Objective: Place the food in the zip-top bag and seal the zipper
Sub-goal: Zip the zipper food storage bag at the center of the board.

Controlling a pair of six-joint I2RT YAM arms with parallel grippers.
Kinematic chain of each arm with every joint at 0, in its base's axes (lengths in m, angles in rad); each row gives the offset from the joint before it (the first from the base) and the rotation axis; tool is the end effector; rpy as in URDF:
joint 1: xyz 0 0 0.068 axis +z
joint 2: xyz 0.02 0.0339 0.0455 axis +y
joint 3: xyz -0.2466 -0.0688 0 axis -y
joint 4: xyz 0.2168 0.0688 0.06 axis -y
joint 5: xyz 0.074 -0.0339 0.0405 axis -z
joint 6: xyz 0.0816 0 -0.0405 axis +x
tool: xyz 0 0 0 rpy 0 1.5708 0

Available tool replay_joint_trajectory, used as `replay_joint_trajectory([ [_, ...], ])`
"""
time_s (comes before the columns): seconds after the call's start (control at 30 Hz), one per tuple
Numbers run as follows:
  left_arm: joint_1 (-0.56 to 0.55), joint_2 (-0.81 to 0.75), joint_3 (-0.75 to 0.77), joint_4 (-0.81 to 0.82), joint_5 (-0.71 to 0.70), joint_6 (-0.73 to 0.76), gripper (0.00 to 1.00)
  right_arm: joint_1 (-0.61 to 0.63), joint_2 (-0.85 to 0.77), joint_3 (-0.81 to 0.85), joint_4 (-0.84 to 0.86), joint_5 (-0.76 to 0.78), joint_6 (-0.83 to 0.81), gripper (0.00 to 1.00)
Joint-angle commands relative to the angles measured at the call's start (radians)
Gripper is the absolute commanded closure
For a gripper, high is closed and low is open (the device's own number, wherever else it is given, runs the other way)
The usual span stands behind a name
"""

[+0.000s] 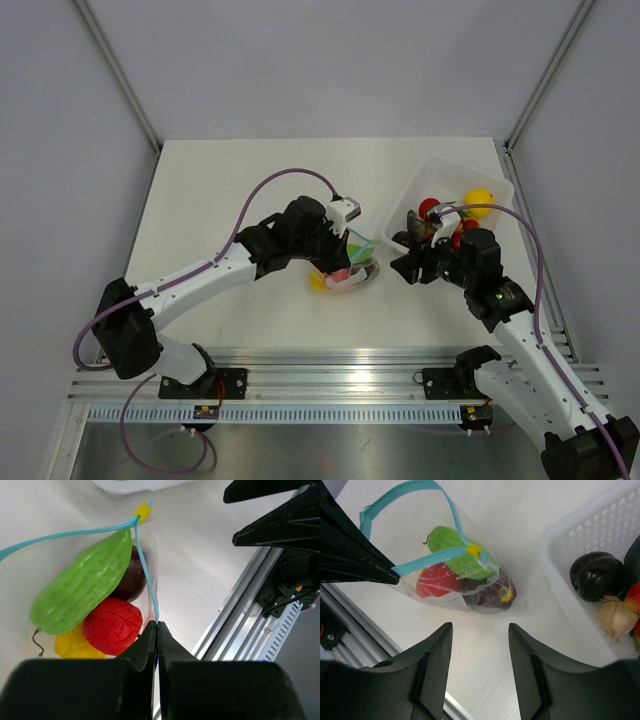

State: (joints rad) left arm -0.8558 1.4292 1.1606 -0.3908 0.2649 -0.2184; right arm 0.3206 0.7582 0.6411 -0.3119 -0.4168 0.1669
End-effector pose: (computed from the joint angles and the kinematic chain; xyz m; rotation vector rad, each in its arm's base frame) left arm 0.2008 -0.2639 0.2644 0.8806 2.1801 -0.8569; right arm 0.1779 0.0939 0.2555 -0.4278 1.9894 0.7263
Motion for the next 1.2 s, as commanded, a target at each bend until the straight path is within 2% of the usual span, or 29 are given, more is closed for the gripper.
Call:
replay_joint_trajectory([
  [0.0, 0.003, -0.029, -0.024, 0.073, 0.053, -0.012, 1.0, 0.002, -0.011, 0.002, 0.106, 0.011, -0.139, 0.44],
  [0.1, 0.003, -0.041, -0.041, 0.084, 0.065, -0.019, 1.0, 0.002, 0.061, 0.031, 0.094, -0.059, -0.152, 0.44],
  [0.27, 0.003, -0.069, -0.059, 0.093, 0.076, -0.026, 1.0, 0.003, 0.148, 0.032, 0.16, -0.086, -0.161, 0.44],
  [0.4, 0.003, -0.079, -0.062, 0.086, 0.074, -0.021, 1.0, 0.003, 0.216, 0.052, 0.158, -0.128, -0.24, 0.45],
  [0.6, 0.003, -0.075, -0.061, 0.086, 0.092, -0.022, 1.0, 0.002, 0.259, 0.061, 0.211, -0.206, -0.276, 0.47],
  [1.17, 0.003, -0.069, -0.053, 0.089, 0.125, -0.024, 1.0, 0.009, 0.369, 0.071, 0.353, -0.294, -0.274, 0.52],
])
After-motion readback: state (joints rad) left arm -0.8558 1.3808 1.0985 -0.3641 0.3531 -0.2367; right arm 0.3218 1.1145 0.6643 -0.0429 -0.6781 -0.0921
